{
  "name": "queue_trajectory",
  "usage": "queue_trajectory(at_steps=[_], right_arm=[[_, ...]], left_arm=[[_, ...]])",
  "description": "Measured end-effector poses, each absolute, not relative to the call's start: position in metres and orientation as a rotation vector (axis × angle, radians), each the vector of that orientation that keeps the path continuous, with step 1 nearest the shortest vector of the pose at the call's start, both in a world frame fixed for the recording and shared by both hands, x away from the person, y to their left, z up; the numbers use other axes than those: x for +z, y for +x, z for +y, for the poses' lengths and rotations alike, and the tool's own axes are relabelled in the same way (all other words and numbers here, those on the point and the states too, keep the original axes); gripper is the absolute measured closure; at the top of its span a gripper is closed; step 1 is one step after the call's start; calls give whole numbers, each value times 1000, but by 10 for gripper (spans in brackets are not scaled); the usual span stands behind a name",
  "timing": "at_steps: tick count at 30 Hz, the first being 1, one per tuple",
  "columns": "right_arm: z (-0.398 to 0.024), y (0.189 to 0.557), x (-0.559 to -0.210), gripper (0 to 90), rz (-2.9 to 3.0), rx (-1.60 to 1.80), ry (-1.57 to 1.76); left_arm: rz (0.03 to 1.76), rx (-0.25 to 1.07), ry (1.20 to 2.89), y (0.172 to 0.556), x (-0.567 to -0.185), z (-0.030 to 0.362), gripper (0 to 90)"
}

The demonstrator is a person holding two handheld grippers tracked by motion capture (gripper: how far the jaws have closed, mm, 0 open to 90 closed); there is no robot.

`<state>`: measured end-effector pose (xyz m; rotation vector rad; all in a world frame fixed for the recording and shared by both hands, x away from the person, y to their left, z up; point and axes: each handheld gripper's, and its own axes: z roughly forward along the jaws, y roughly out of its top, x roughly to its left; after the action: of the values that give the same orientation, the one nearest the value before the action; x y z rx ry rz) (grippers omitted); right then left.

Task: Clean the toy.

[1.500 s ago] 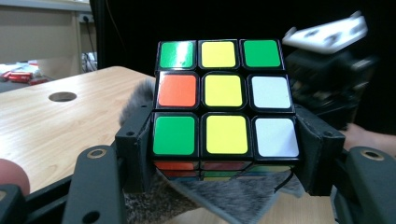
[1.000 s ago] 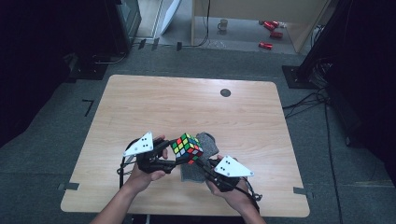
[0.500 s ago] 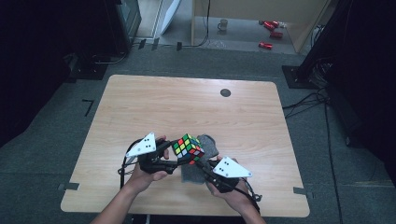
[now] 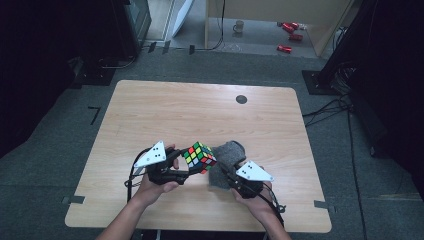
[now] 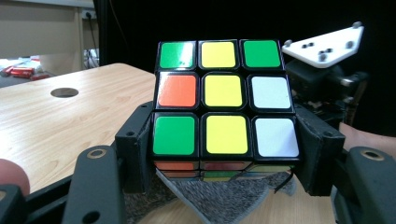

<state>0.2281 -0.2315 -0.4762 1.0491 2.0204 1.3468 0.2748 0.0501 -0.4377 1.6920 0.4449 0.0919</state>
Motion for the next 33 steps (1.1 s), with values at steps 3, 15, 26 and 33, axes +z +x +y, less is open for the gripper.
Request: queue_trajectory(at_steps=[3, 15, 26, 33], right_arm=[[-234, 230, -477, 582, 2011, 1349, 1072], [-243, 230, -459, 228, 1988, 1423, 1083], [-248, 237, -479, 243, 2102, 1241, 1159], [-265, 230, -479, 243, 2057, 1233, 1204]], left_arm=[[455, 95, 1696, 276, -438, 50, 355], [505, 103, 1705, 279, -440, 49, 355], [478, 90, 1710, 281, -440, 43, 355], [452, 66, 1721, 285, -441, 27, 355]])
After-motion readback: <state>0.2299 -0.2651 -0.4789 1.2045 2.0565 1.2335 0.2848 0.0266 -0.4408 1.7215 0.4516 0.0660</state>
